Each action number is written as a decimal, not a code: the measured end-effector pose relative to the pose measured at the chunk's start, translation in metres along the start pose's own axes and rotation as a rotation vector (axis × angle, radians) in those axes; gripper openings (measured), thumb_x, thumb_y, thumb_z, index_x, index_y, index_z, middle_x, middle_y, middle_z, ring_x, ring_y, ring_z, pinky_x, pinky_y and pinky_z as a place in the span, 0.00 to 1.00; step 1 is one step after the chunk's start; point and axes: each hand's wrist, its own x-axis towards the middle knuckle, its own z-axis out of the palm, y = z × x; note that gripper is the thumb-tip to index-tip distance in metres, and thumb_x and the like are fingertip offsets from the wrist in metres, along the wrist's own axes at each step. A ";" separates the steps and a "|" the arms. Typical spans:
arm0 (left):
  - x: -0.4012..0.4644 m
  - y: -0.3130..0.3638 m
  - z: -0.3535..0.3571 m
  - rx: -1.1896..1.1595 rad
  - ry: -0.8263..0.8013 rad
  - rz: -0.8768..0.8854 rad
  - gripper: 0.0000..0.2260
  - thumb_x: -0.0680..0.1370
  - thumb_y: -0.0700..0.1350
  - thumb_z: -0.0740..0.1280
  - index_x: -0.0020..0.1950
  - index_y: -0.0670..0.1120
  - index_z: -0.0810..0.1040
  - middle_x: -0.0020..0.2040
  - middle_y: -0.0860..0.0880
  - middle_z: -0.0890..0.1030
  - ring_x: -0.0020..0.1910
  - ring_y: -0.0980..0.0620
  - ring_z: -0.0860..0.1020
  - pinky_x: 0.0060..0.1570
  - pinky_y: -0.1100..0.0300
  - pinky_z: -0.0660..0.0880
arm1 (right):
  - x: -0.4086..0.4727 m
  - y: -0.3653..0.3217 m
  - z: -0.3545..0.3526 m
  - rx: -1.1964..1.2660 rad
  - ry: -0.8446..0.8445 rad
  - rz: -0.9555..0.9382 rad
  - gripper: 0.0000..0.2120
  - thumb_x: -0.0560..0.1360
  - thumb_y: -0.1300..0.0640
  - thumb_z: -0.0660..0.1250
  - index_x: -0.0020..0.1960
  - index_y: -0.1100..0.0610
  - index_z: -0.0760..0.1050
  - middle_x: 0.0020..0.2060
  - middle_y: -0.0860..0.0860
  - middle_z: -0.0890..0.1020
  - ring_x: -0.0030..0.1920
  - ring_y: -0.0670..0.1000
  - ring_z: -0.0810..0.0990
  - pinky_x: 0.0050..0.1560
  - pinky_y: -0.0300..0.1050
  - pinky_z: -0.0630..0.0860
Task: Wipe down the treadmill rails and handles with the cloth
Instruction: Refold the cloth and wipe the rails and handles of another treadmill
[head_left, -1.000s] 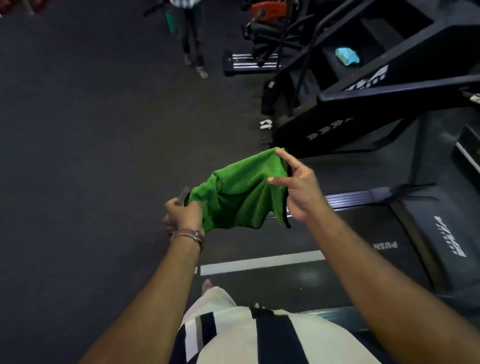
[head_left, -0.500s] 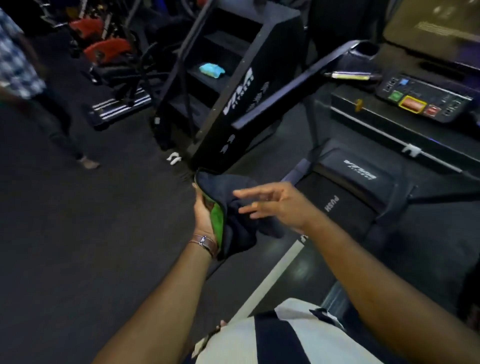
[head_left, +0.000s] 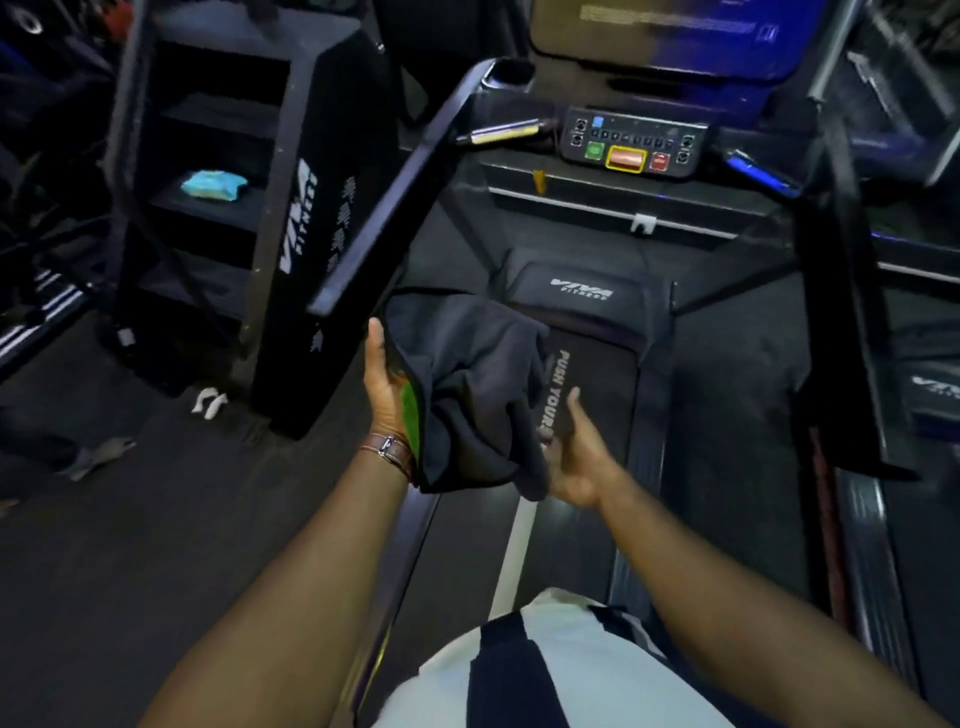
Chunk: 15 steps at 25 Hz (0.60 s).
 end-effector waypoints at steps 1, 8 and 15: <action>0.009 0.002 0.005 0.016 -0.005 -0.018 0.30 0.79 0.62 0.56 0.73 0.43 0.69 0.71 0.42 0.72 0.70 0.43 0.70 0.72 0.46 0.61 | -0.001 -0.008 -0.003 0.110 -0.057 -0.068 0.36 0.71 0.27 0.63 0.48 0.62 0.84 0.51 0.61 0.84 0.51 0.59 0.83 0.58 0.54 0.77; 0.080 -0.008 -0.007 0.451 0.141 -0.327 0.10 0.66 0.34 0.63 0.40 0.43 0.84 0.40 0.44 0.84 0.39 0.43 0.81 0.38 0.57 0.79 | 0.001 -0.101 -0.026 0.057 0.165 -0.615 0.13 0.78 0.60 0.67 0.62 0.62 0.77 0.56 0.60 0.83 0.57 0.57 0.82 0.61 0.53 0.78; 0.175 -0.058 -0.024 0.936 0.331 -0.227 0.08 0.63 0.29 0.69 0.36 0.41 0.77 0.37 0.43 0.76 0.42 0.47 0.74 0.36 0.59 0.72 | 0.025 -0.154 -0.068 -0.546 0.804 -0.741 0.28 0.71 0.34 0.64 0.58 0.57 0.78 0.52 0.55 0.84 0.54 0.55 0.82 0.56 0.54 0.79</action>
